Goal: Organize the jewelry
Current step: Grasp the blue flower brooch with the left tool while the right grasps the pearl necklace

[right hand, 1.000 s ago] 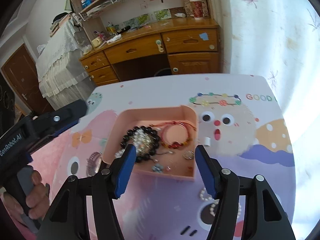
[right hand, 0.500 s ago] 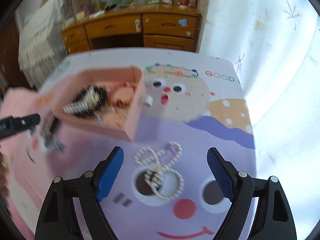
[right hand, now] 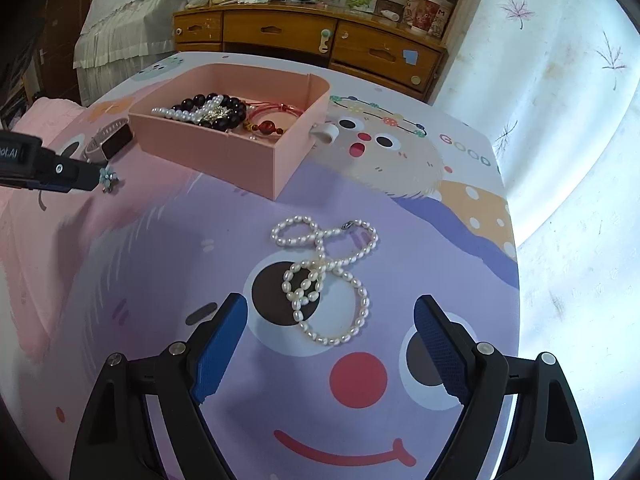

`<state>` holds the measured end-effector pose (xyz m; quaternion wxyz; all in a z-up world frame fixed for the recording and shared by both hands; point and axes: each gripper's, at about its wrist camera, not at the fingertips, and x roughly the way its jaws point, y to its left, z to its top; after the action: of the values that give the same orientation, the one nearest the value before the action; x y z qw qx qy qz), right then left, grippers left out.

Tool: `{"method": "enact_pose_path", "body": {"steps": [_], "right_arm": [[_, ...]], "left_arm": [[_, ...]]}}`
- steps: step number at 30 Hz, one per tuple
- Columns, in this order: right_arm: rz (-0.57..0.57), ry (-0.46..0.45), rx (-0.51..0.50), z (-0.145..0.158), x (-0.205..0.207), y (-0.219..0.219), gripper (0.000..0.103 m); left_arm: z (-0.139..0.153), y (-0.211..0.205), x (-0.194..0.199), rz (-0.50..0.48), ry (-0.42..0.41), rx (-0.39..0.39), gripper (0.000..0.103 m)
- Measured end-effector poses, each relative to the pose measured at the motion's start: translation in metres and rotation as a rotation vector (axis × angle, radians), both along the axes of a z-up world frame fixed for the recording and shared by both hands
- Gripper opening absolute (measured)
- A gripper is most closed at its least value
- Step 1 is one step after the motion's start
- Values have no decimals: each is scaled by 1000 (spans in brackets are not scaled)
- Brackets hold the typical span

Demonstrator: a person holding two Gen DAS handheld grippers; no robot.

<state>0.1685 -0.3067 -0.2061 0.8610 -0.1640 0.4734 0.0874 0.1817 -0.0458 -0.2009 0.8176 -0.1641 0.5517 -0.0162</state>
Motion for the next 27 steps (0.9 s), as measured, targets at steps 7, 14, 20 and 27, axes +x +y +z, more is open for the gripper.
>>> {"method": "enact_pose_path", "body": {"steps": [7,14,20,27], "right_arm": [[8,14,54,-9,7,-6,82],[1,15,131,-13,17,-8,71],[-31,12,175,-14,28,-8,48],[-33,26,189,-12,33,-5,19]], "left_arm": [[-3,-9,10,33,-39,62,57],[-8,-16,17,36,-47,133,45],[-12,-20,21,26,-46,180,35],[-16,-23,23,6,-46,219,23]]}}
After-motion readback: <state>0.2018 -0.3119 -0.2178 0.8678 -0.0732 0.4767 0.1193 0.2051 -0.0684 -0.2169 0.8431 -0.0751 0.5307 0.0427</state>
